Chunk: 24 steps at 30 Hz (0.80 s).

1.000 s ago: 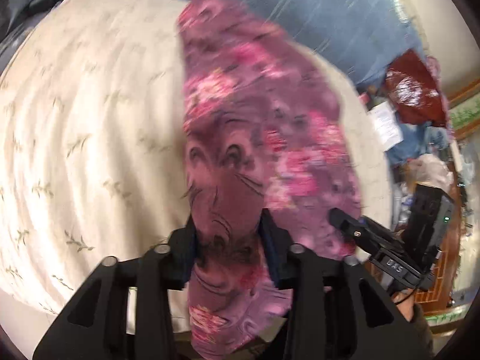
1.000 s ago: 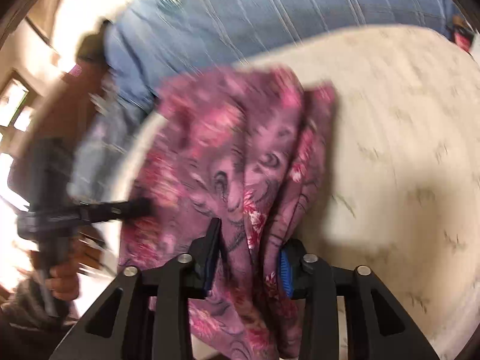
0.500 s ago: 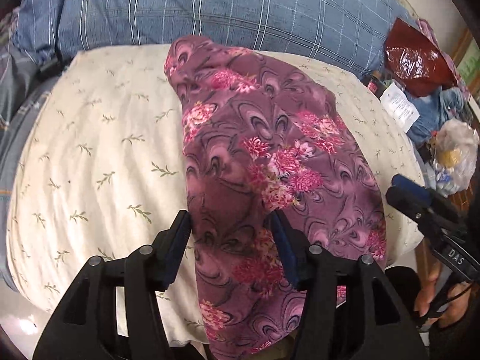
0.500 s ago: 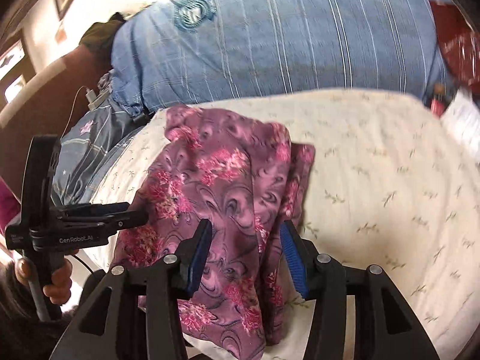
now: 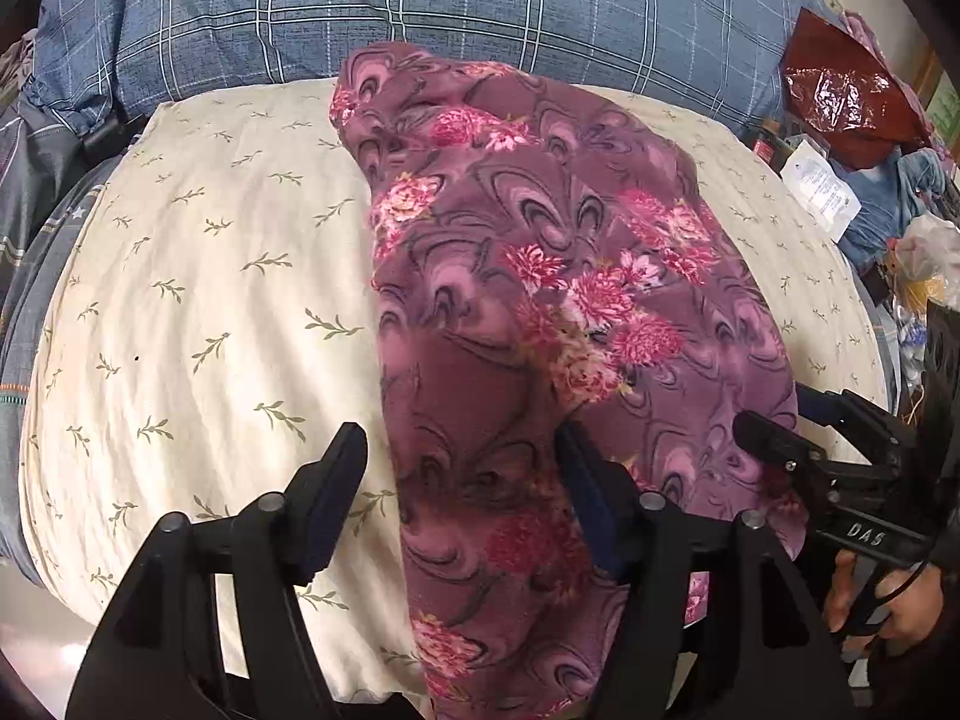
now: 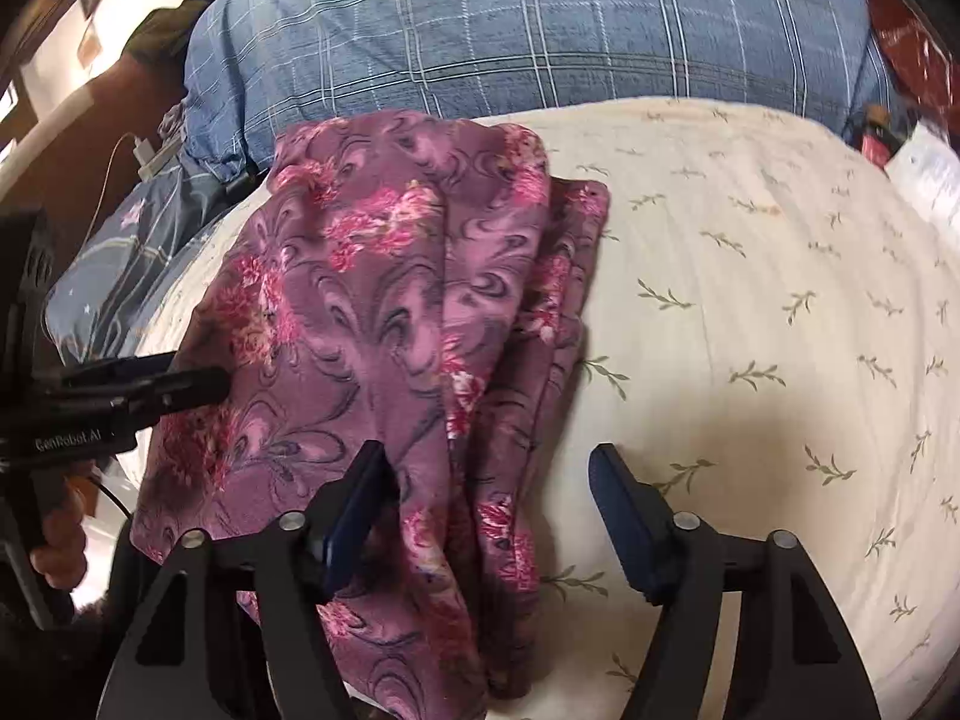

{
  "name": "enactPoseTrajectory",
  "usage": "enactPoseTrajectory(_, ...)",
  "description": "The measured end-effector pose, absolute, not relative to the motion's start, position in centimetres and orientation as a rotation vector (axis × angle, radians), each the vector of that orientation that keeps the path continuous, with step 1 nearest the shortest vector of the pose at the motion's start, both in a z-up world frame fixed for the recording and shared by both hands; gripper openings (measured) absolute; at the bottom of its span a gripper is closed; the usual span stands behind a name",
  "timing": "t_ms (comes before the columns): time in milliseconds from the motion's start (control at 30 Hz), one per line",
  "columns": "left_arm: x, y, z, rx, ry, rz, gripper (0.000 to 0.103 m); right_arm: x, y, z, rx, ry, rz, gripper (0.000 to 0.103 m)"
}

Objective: Fold small clothes

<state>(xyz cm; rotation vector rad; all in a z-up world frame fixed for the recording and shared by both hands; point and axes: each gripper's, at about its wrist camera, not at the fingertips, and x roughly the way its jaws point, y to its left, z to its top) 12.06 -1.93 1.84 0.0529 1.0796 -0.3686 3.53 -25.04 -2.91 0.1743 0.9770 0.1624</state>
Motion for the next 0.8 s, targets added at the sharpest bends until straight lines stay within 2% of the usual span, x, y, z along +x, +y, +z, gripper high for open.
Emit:
enactPoseTrajectory(100, 12.2, -1.2, 2.2, 0.04, 1.077, -0.363, 0.065, 3.4, -25.0, -2.8, 0.162, 0.985, 0.149, 0.076)
enactPoseTrajectory(200, 12.8, 0.5, 2.7, -0.027, 1.082, -0.358, 0.065, 3.3, -25.0, -2.3, 0.148, 0.993, 0.14, 0.076)
enactPoseTrajectory(367, 15.4, 2.2, 4.3, -0.191, 1.083, -0.361, 0.066, 5.1, -27.2, 0.6, 0.325, 0.913, 0.161, 0.077)
enactPoseTrajectory(567, 20.7, 0.1, 4.5, -0.187, 1.111, -0.331, 0.066, 11.8, -28.4, 1.1, 0.48, 0.874, 0.175, 0.076)
enactPoseTrajectory(600, 21.5, -0.1, 4.3, -0.189, 1.119, -0.324, 0.066, 12.8, -28.3, 0.6, 0.507, 0.886, 0.181, 0.072)
enactPoseTrajectory(667, 23.3, -0.5, 3.8, -0.208, 1.138, -0.317, 0.066, 14.9, -28.2, -0.9, 0.545, 0.92, 0.185, 0.057)
enactPoseTrajectory(700, 24.1, -0.8, 3.6, -0.213, 1.149, -0.31, 0.066, 15.8, -28.2, -1.5, 0.557, 0.937, 0.198, 0.037)
enactPoseTrajectory(733, 24.9, -1.1, 3.4, -0.213, 1.159, -0.304, 0.066, 16.7, -27.9, -2.2, 0.564, 0.963, 0.225, 0.01)
enactPoseTrajectory(800, 26.6, -1.9, 3.4, -0.191, 1.152, -0.295, 0.066, 16.8, -27.8, -1.7, 0.574, 0.912, 0.272, 0.01)
